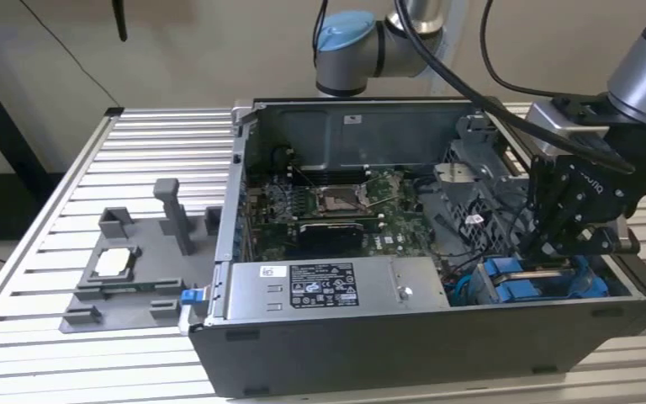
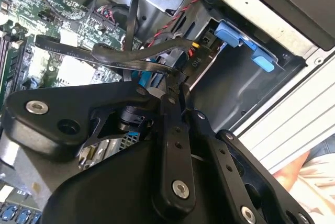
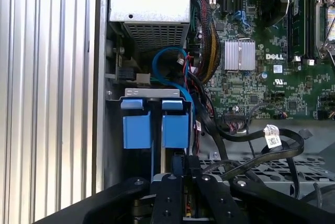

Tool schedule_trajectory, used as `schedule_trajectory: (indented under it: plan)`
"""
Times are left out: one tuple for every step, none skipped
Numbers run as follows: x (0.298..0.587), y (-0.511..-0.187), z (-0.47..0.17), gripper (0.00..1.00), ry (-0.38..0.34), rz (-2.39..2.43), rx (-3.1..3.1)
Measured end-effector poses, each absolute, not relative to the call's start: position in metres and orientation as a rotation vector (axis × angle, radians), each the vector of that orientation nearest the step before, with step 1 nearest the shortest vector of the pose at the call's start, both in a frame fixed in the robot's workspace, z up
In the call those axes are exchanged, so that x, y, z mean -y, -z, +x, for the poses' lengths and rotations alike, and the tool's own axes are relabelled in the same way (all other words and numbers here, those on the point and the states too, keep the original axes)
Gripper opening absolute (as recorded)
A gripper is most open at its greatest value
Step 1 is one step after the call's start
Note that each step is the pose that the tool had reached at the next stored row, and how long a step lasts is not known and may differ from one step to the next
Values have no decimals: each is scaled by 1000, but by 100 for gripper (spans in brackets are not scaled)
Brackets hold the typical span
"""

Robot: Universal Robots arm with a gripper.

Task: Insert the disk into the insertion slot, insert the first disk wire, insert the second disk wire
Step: 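Insert the second disk wire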

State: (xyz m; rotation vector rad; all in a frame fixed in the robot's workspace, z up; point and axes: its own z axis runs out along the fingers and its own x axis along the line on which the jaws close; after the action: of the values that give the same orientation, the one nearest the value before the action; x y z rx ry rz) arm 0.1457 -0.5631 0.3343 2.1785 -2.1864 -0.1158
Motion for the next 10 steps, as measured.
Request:
schedule_trajectory:
  plan:
    - [563, -334, 146, 16, 116, 2179, 2186]
    - [563, -334, 146, 16, 116, 2179, 2186]
    - [563, -334, 146, 16, 116, 2179, 2186]
    - [563, -334, 146, 16, 116, 2179, 2186]
    - [563, -334, 146, 16, 116, 2179, 2186]
    - [563, -334, 146, 16, 116, 2179, 2186]
    - [563, -334, 146, 16, 117, 2179, 2187]
    - [563, -334, 146, 18, 117, 2179, 2187]
    - [563, -334, 146, 18, 117, 2179, 2187]
    - [563, -334, 146, 18, 117, 2179, 2187]
